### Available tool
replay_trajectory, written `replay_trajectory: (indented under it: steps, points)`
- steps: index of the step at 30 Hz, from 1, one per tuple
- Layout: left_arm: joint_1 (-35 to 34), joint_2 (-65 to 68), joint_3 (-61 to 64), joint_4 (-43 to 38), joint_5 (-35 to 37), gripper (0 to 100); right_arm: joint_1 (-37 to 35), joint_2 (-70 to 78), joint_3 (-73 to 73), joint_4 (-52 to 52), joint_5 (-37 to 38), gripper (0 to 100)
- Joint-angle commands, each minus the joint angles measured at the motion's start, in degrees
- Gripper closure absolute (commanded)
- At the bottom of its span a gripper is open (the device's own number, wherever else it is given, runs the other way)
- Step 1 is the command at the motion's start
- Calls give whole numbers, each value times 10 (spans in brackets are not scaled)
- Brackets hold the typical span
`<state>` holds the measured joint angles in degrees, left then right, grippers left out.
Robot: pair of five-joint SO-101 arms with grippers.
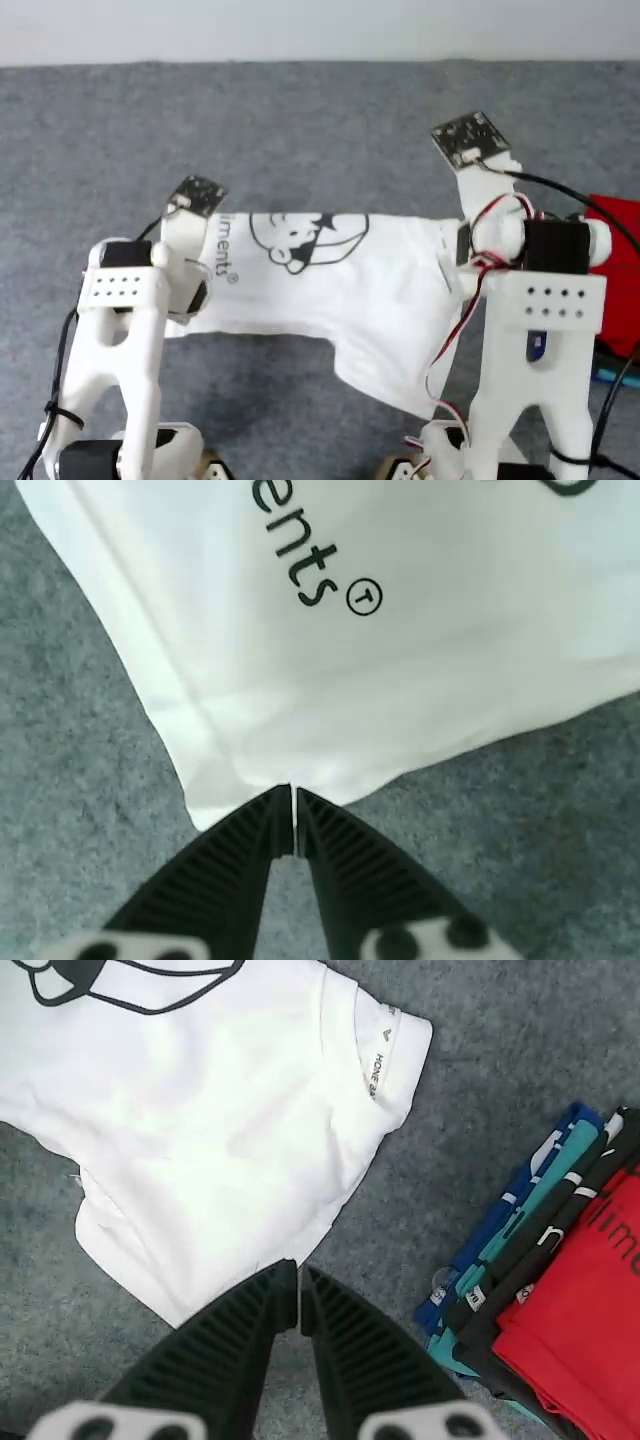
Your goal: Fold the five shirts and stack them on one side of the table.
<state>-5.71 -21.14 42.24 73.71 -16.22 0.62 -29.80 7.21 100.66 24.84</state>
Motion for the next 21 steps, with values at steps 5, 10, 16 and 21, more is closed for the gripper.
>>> replay_trajectory:
  steps: [5, 10, 16, 21]
  points:
    - [0, 121, -66, -11, -7, 986, 2, -31, 11, 21, -5, 988]
    - [0, 170, -73, -5, -7, 986, 2, -31, 11, 21, -5, 988]
    - [0, 170, -40, -5, -9, 986, 2, -31, 11, 21, -5, 988]
    - [1, 149, -88, 55, -10, 986, 2, -31, 11, 21, -3, 988]
